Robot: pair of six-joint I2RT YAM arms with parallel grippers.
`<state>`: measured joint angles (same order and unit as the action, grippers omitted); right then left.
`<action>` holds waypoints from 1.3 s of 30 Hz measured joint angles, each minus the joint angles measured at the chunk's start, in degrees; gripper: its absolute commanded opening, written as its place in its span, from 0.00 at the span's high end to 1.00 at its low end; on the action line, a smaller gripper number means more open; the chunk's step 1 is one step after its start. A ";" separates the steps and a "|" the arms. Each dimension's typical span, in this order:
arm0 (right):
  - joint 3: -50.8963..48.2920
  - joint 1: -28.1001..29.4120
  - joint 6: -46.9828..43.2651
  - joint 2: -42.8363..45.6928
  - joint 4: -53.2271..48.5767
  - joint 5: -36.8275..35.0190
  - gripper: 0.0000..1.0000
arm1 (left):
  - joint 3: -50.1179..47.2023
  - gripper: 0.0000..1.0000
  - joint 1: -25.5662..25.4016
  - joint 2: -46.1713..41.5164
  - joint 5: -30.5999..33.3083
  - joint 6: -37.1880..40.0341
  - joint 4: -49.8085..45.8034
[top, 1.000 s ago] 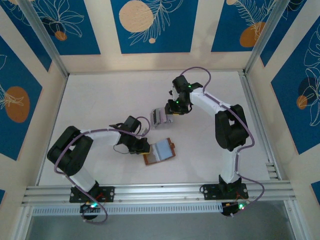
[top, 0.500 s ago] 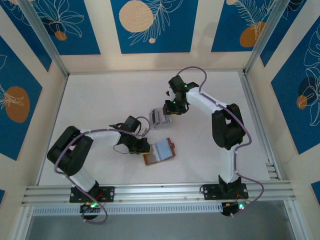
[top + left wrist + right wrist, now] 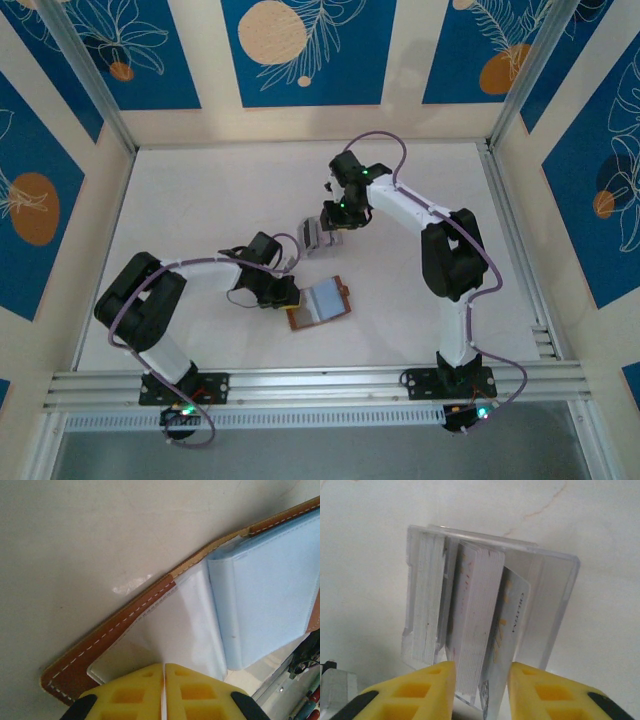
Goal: Put the credit cards into the card holder
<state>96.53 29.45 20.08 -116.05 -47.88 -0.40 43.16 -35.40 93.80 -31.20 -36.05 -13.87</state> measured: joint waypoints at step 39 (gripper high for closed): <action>4.42 1.73 -0.63 -3.21 -4.11 -8.00 1.00 | -0.52 0.90 0.00 -0.33 0.00 -1.03 0.79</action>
<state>100.95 31.18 19.44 -119.26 -51.99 -8.40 42.63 -35.40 93.47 -31.20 -37.08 -13.08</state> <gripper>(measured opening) 0.065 0.098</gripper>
